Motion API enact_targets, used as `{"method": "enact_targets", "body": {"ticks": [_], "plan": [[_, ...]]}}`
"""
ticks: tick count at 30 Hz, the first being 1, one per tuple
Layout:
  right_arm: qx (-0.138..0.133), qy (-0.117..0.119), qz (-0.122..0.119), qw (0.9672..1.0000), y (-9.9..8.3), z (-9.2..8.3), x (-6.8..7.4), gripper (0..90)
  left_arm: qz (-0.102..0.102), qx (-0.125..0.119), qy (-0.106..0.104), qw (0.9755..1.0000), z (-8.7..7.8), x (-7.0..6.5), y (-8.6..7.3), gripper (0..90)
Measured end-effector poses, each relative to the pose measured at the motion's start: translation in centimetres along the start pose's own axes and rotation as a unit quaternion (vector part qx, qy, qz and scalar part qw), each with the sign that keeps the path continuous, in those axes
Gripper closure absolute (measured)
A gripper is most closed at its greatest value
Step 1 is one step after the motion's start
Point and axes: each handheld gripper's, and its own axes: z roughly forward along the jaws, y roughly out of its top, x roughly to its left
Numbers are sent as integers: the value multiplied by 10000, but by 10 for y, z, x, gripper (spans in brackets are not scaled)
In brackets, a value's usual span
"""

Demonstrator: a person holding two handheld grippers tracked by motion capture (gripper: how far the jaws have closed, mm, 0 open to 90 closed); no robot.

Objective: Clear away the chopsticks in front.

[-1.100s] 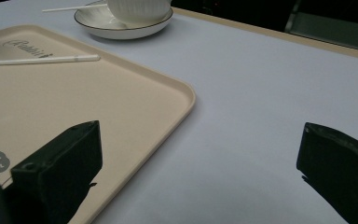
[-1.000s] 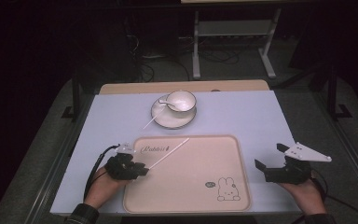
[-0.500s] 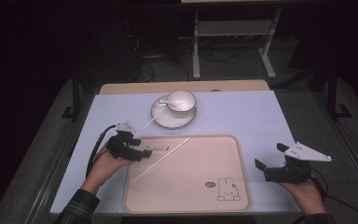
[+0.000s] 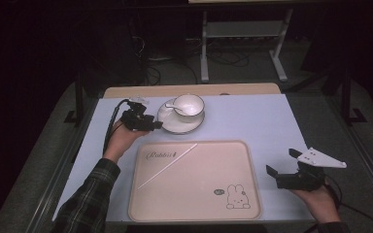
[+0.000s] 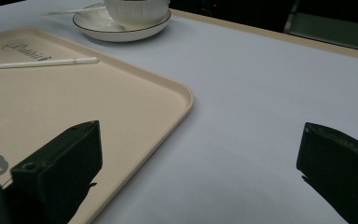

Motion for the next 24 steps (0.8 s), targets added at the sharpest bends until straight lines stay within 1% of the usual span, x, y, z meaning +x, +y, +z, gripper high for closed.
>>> {"method": "enact_targets", "body": {"ticks": [6,7,8,9,11,12,13,15,17,18,19,20,22,24], "plan": [[-20,8,6,10000,0,-1,-1,0,41,11,169,9998,28,10,15,573],[-19,11,6,10000,0,-1,-1,0,41,11,169,9998,28,10,15,586],[-18,10,13,10000,0,-1,-1,0,59,-3,228,9997,36,12,19,604],[-18,10,13,10000,0,-1,-1,0,59,-3,228,9997,36,12,19,614],[-23,13,20,10000,0,-1,-1,0,65,57,279,9996,47,13,21,629],[-30,17,21,10000,0,-1,-1,0,129,115,329,9993,54,14,22,643],[-32,22,23,10000,0,-1,-1,0,110,142,378,9991,58,15,22,647],[-34,24,27,10000,0,-1,-1,0,74,172,370,9991,66,17,22,653],[-33,24,25,10000,0,-1,-1,0,50,163,369,9992,69,17,22,671],[-38,27,24,10000,0,-1,-2,0,50,207,364,9991,74,18,22,687],[-38,27,24,10000,0,-1,-2,0,50,207,364,9991,74,18,22,699],[-45,30,39,10000,0,-2,-2,0,32,227,400,9989,78,18,22,708],[-40,31,41,10000,0,-1,-2,0,58,292,429,9986,82,18,23,720],[-51,40,46,10000,0,-1,-2,0,64,306,440,9985,83,17,24,739]]}}
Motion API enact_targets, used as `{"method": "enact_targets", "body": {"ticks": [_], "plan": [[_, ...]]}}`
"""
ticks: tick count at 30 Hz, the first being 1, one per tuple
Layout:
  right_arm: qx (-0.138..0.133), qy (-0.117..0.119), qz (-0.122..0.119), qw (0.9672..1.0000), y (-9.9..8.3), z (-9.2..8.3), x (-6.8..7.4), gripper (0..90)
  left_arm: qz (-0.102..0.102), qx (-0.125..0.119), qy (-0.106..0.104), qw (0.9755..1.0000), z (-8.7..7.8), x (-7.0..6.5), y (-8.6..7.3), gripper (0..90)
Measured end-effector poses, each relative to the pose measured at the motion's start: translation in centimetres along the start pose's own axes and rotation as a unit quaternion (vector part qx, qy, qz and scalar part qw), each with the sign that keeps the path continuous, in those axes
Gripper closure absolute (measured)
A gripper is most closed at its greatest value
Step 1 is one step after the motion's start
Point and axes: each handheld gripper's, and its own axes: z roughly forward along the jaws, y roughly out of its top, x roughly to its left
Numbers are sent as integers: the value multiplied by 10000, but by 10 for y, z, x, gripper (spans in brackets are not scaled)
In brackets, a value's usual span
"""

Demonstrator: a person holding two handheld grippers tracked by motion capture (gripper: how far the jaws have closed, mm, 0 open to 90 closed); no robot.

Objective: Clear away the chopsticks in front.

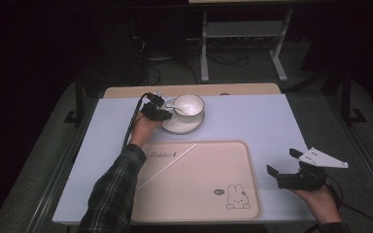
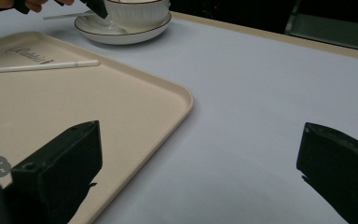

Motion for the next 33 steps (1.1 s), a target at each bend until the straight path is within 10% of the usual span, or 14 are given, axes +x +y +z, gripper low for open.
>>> {"method": "enact_targets", "body": {"ticks": [17,33], "plan": [[-4,7,6,10000,0,-1,0,0,-237,25,144,9996,-1,4,1,842],[-2,8,-15,10000,0,-1,1,0,-456,-58,148,9988,-59,20,-18,842]]}}
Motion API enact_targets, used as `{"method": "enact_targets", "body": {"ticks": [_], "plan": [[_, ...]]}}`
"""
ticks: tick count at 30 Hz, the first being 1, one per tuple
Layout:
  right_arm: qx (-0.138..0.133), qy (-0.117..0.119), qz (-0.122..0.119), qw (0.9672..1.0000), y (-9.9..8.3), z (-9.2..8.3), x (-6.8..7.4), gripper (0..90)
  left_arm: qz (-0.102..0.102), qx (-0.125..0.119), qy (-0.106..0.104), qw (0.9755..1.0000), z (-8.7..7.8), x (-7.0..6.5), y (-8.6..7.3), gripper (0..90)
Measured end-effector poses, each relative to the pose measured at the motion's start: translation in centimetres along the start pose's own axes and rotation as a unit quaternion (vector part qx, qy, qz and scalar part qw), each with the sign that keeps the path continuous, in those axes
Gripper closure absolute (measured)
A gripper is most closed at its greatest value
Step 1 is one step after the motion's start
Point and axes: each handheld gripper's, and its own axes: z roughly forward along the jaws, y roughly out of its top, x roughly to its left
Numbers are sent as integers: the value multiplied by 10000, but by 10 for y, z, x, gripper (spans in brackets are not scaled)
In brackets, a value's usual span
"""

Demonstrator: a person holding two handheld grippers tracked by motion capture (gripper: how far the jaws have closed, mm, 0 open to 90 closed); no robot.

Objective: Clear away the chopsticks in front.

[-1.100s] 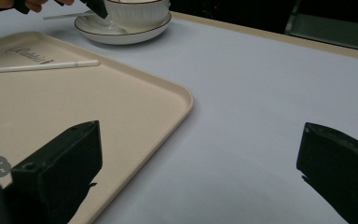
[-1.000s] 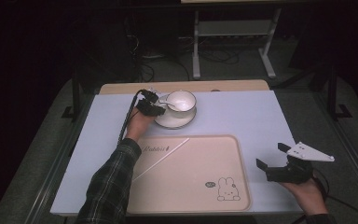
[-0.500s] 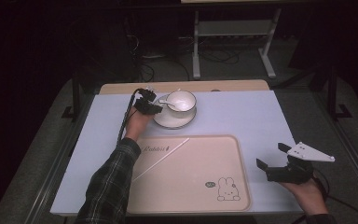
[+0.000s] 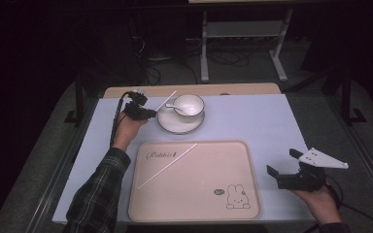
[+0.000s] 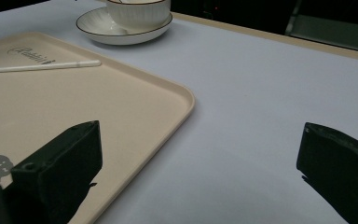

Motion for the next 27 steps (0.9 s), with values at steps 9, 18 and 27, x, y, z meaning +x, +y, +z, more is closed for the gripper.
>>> {"method": "enact_targets", "body": {"ticks": [9,18,27], "plan": [[12,-5,-10,10000,0,1,1,0,-69,-18,-74,9999,-30,0,-26,845],[33,-9,-30,10000,0,1,1,0,-63,-111,-227,9997,-56,-14,-50,845],[26,-9,-30,10000,0,1,2,0,-103,-91,-329,9994,-74,-30,-85,844]]}}
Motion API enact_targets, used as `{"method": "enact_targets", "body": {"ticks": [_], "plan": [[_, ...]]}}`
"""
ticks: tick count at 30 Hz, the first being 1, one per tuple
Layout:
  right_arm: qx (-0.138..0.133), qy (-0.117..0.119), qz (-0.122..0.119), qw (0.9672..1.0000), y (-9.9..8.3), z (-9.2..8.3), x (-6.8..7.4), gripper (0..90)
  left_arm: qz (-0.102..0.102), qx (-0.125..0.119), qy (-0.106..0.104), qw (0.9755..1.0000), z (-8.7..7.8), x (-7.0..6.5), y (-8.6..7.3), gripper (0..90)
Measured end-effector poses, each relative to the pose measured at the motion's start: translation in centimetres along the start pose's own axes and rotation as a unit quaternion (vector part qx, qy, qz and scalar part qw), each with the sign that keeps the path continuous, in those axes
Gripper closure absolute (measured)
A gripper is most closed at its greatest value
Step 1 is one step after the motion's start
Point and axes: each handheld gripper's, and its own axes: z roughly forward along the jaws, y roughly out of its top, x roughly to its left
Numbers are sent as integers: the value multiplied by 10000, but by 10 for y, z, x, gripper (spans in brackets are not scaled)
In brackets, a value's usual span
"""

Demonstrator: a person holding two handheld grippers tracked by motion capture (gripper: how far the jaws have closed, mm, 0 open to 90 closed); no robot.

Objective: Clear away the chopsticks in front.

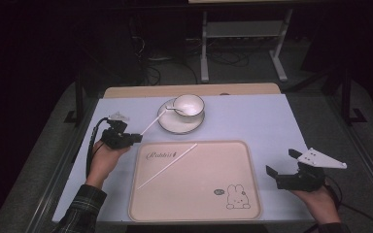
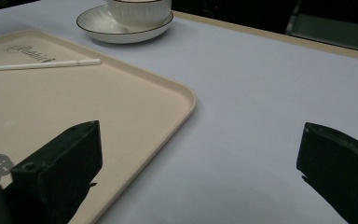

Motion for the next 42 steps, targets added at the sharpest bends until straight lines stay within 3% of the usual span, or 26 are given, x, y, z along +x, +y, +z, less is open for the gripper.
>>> {"method": "enact_targets", "body": {"ticks": [6,12,13,17,22,25,32,42], "plan": [[0,-6,-19,10000,0,0,1,0,20,-30,-370,9993,-10,-20,-24,844],[1,-2,-33,10000,0,0,1,0,248,99,-582,9979,-8,-49,-36,845],[1,-2,-33,10000,0,0,1,0,248,99,-582,9979,-8,-49,-36,844],[5,-4,-33,10000,1,0,2,0,414,230,-775,9959,8,-70,-36,844],[18,3,-26,10000,0,0,2,0,631,473,-820,9935,27,-86,-35,844],[22,2,-24,10000,0,1,2,0,754,586,-748,9926,33,-92,-35,844],[25,12,-26,10000,0,0,2,0,769,737,-628,9923,43,-96,-36,841],[-15,50,6,10000,0,0,1,0,741,719,-613,9928,45,-98,-36,818]]}}
